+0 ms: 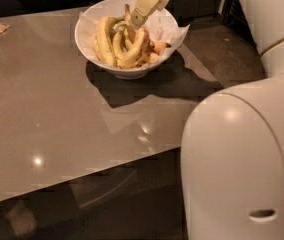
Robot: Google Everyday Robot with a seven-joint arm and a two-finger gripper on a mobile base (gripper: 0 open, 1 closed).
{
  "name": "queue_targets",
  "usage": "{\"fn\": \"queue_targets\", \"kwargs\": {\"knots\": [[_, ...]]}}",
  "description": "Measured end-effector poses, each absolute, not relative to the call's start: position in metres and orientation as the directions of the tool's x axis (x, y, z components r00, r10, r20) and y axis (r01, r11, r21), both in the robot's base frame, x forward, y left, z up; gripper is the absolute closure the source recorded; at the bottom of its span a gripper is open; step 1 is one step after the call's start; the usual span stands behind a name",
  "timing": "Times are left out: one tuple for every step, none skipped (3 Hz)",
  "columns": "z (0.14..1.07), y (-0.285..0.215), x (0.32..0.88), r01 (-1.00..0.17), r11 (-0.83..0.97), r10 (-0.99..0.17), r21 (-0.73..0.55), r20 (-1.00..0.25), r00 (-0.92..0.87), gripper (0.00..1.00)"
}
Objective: Pick banana from white bowl
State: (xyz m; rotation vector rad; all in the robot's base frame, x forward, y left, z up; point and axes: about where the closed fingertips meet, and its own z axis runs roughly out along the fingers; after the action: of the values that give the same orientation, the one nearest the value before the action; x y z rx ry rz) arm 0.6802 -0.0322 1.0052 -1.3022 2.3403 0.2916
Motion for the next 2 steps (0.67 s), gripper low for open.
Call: {"fn": "queue_targets", "kwargs": {"knots": [[0.994, -0.035, 0.694, -0.824, 0.566, -0.73, -0.01, -0.47, -0.496, 0.28], [0.985, -0.04, 0.706, -0.803, 0.596, -0.711, 0.001, -0.463, -0.528, 0.29]]}}
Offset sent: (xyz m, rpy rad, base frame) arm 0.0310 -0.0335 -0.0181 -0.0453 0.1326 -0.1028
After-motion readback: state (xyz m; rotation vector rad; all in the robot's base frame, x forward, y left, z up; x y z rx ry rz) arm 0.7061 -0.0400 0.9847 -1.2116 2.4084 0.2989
